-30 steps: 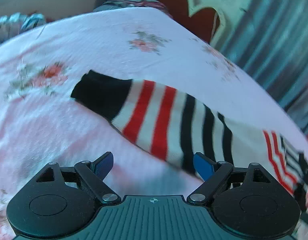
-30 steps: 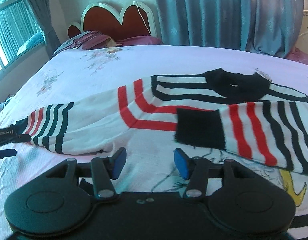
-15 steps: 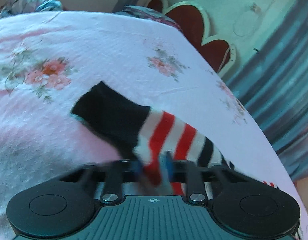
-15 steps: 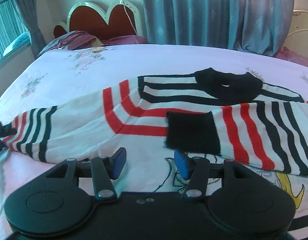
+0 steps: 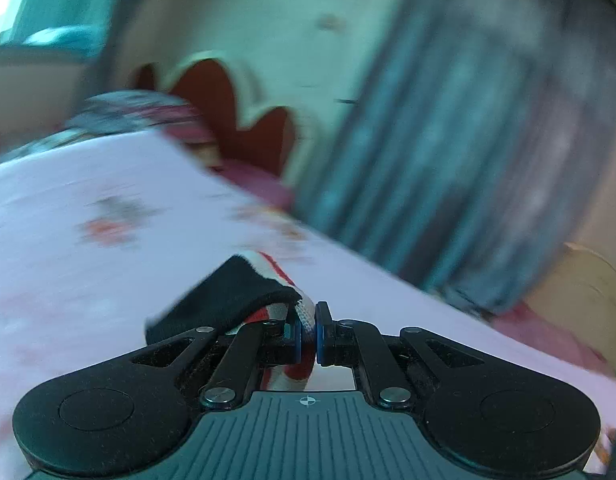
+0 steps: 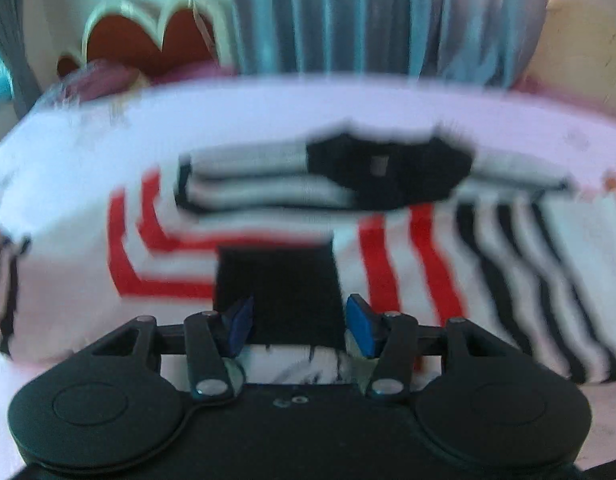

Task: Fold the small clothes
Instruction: 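Grasp the black cuff of the other sleeve with the left gripper, then fold the held sleeve over the sweater body with the left gripper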

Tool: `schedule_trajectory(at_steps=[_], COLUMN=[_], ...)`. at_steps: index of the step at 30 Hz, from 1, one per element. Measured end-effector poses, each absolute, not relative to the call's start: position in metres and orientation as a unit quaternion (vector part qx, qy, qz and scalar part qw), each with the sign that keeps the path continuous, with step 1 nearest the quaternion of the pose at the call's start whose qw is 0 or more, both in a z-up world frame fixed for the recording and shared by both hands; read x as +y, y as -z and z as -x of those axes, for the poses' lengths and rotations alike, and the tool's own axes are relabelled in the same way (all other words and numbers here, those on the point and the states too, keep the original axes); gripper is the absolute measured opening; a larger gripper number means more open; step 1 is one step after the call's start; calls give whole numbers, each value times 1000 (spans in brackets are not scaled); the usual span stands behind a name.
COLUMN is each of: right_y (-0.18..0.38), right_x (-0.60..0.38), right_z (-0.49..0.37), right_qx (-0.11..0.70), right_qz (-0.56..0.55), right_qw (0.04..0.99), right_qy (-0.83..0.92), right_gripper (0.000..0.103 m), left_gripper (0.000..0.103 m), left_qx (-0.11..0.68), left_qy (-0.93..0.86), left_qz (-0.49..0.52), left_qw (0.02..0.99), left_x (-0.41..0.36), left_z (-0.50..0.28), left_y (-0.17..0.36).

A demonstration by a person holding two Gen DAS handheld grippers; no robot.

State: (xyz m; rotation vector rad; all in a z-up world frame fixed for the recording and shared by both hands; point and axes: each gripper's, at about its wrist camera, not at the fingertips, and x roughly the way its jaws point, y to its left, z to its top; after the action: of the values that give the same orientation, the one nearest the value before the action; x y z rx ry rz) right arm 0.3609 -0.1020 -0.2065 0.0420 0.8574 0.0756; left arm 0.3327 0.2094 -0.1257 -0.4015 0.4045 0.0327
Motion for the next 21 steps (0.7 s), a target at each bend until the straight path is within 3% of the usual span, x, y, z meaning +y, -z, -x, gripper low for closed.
schedule_trajectory(at_steps=[8,13,18,20,21], right_y=[173,160,164,164,164], right_x=[-161,-218,-258,-264,-265], right_z=[-334,-311,-297,-294,-293], right_qx=[374,356,358,357,355], right_qz=[-94,-101,-118,-130,-132], right_qw=[920,928,926,925,925], right_qy=[-62,-33,-13,-17,-20], right_gripper=[51,54,55,57,59], left_gripper=[6,6,7,26,56], left_qx=[216,264,339,350,346], left_qy=[145,215,222,226,228], left_qz=[128,63,-14,-33,-37], left_qw=[957,938,914,908,909], left_x=[46,-56,-105,-110,-108], left_z=[-354,-361,-351,-337,-331], left_y=[111,137,175,179,177])
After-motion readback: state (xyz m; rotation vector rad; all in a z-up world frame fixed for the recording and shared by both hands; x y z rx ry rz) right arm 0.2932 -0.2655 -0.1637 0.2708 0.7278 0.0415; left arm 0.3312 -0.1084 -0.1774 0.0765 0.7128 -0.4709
